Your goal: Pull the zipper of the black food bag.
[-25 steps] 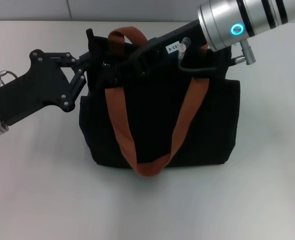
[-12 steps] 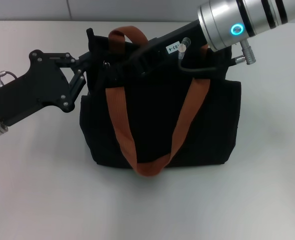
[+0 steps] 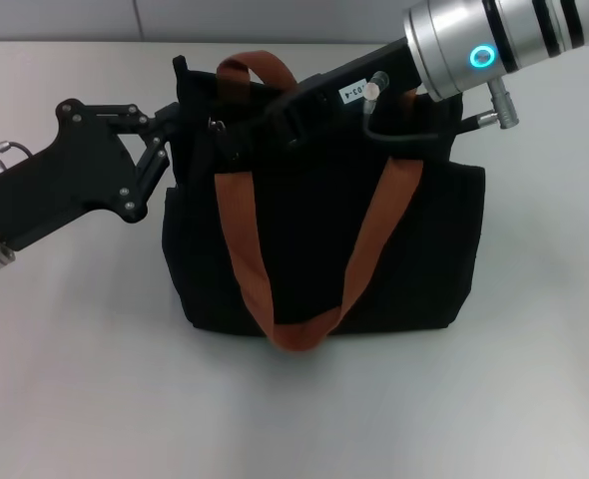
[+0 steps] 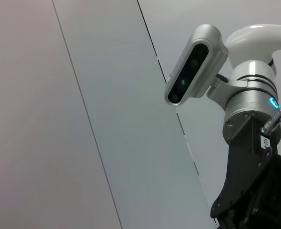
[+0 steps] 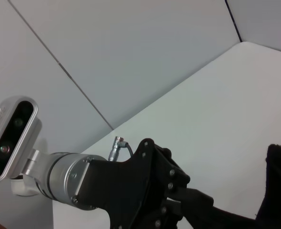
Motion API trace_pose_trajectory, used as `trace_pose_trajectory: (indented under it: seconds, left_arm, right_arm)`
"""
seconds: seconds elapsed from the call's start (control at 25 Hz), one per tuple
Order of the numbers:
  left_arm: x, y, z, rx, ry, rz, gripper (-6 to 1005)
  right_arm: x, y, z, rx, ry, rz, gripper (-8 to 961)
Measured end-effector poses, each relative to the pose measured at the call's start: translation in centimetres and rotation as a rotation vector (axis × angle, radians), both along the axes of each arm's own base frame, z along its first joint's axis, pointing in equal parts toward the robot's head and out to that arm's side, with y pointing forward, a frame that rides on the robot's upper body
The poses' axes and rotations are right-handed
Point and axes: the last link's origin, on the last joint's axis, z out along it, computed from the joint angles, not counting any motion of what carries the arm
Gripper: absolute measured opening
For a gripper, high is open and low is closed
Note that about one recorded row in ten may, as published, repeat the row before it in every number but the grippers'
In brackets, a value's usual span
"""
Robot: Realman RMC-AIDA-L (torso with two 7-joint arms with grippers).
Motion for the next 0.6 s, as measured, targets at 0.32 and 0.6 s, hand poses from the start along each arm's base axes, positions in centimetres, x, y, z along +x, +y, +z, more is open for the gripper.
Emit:
trace_pose_trajectory:
  seconds: [0.32, 0.6]
  left_arm:
    - [-0.01, 0.08, 0.05, 0.005, -0.001, 0.003, 78]
    - [-0.12, 0.04, 0.06, 0.006, 0.0, 0.008, 80]
  right_arm:
    - [0.19, -0.05, 0.53, 0.012, 0.0, -0.02, -1]
    - [0.59, 0.04, 0.98, 0.034, -0.036, -0.029, -1]
